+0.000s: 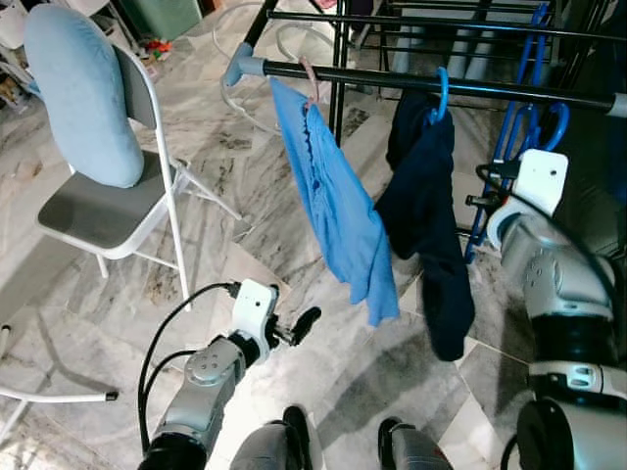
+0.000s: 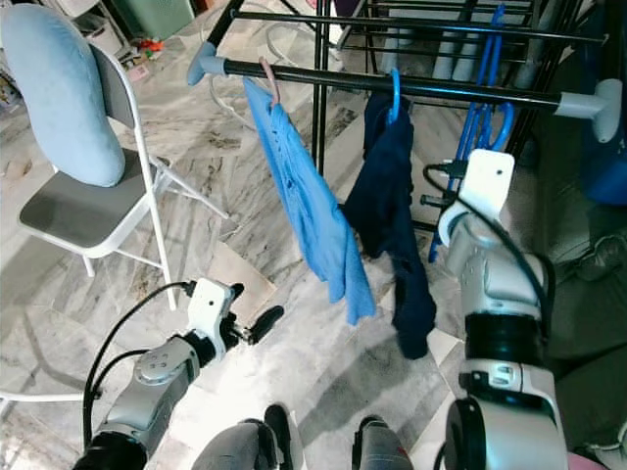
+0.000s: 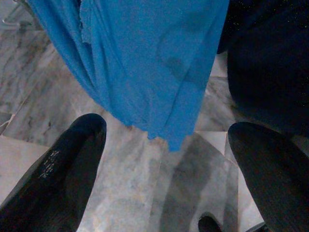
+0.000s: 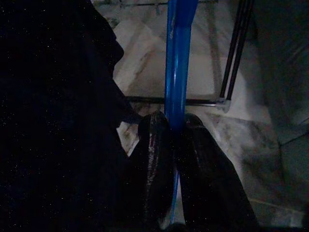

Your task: Hang hanger

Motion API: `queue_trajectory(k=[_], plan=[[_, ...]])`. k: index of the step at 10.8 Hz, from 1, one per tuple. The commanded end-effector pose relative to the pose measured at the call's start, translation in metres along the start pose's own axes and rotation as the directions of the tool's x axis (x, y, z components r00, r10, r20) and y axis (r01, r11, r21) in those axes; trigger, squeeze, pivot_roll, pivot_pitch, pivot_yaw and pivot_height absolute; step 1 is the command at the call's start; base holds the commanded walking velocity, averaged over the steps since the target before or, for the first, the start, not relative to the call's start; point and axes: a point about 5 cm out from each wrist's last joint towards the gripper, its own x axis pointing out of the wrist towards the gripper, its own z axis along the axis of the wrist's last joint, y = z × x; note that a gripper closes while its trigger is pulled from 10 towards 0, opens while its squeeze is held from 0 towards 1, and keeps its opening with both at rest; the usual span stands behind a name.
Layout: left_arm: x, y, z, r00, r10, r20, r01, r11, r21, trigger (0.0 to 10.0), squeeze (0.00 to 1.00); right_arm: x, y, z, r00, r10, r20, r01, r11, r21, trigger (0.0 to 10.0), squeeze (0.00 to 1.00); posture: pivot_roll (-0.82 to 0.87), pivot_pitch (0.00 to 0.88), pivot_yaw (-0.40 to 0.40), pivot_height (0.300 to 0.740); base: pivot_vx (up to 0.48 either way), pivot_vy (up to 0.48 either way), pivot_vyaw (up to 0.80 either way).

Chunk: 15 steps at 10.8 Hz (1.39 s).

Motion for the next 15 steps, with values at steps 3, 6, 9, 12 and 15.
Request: queue_trajectory(k=[3,6,9,12,15], plan=[[-0.005,0.002,-0.010,0.999,0.006,-0.035,-0.006,1.000,0.000,10.0,0.00,-0.001,0.003,0.031,0.999,0.003,0.055,-0.005,0.999,0.032,10.0,0.00,-0.05,0.222,0.138,0.740,0.000,0.000,0.00],[-0.005,0.001,-0.011,0.999,0.006,-0.042,-0.006,1.000,-0.001,10.0,0.00,0.008,0.002,0.040,0.999,-0.009,0.035,0.009,1.000,0.022,10.0,0.00,-0.05,0.226,0.135,0.740,0.000,0.000,0.00],[-0.008,0.000,-0.014,0.999,0.011,-0.051,-0.011,1.000,-0.001,10.0,0.00,0.022,-0.004,0.020,0.999,-0.030,-0.045,0.032,0.999,0.035,10.0,0.00,-0.04,0.235,0.126,0.740,0.000,0.000,0.00],[-0.009,0.001,-0.016,0.998,0.015,-0.059,-0.015,1.000,-0.002,10.0,0.00,0.028,-0.005,0.000,0.995,-0.037,-0.091,0.041,0.999,0.033,10.0,0.00,-0.03,0.239,0.123,0.740,0.000,0.000,0.00],[-0.008,-0.001,-0.017,0.998,0.011,-0.067,-0.010,1.000,0.002,10.0,0.00,0.028,-0.007,-0.001,0.998,-0.020,-0.055,0.024,0.998,0.059,10.0,1.00,-0.04,0.239,0.126,0.740,0.000,0.000,0.00]])
